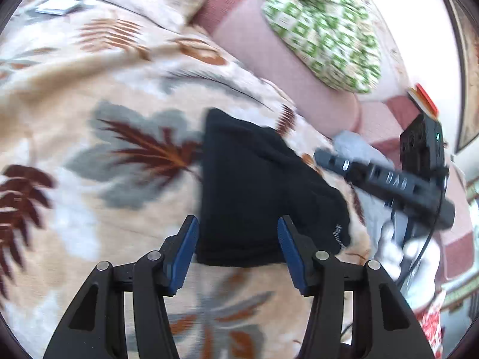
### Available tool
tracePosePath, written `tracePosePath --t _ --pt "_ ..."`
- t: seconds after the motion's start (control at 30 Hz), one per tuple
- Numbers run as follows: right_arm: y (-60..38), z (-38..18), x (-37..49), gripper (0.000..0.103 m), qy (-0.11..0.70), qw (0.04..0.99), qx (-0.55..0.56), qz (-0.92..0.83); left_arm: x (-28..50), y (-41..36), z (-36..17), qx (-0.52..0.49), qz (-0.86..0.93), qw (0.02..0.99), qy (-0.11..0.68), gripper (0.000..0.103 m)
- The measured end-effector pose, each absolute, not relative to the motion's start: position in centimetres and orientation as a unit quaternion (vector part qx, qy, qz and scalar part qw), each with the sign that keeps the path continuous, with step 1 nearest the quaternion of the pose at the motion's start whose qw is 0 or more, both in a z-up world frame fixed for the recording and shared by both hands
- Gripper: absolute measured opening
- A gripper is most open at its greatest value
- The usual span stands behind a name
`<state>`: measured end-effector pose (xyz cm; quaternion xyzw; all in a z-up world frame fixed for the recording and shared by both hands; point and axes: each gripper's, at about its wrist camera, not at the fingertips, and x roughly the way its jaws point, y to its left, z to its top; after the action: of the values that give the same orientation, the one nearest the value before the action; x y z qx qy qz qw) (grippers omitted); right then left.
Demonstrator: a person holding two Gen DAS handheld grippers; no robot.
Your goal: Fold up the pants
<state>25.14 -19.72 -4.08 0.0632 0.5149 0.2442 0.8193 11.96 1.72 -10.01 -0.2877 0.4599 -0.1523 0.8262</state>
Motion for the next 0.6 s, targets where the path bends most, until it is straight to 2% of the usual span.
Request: tracePosePath --t 0.17,0.27,0.37,0.4,0.47,0.53,0.6 --pt "-20.2 -11.3 25.3 0.013 0.576 0.795 0.096 0.166 10.7 3.1 -9.7 -0.241 -0.138 0.842 0.463 0.054" --pt "-23.2 -10.7 23.4 0.014 0.532 0.806 0.191 0.176 10.4 3.3 -8.8 -0.199 -0.135 0.852 0.464 0.055" --pt "-27.4 -8.3 18.7 0.015 0.461 0.839 0.233 0.171 11.0 2.1 -7.8 -0.168 -0.148 0.86 0.458 0.056" --pt "-28.9 -7.8 17.1 0.017 0.445 0.849 0.236 0.159 11.4 1.3 -7.3 -0.163 -0.157 0.86 0.457 0.056" --pt "-32.8 -7.6 13.4 0.035 0.416 0.871 0.241 0.099 12.5 -1.0 -6.2 -0.15 -0.181 0.859 0.454 0.056" --pt "-36.5 -8.3 10.7 0.047 0.399 0.88 0.255 0.041 13.8 -4.2 -5.0 -0.134 -0.212 0.858 0.449 0.058" --pt "-39.2 -9.5 9.3 0.048 0.398 0.872 0.283 0.005 15.4 -8.2 -3.8 -0.107 -0.244 0.855 0.446 0.061"
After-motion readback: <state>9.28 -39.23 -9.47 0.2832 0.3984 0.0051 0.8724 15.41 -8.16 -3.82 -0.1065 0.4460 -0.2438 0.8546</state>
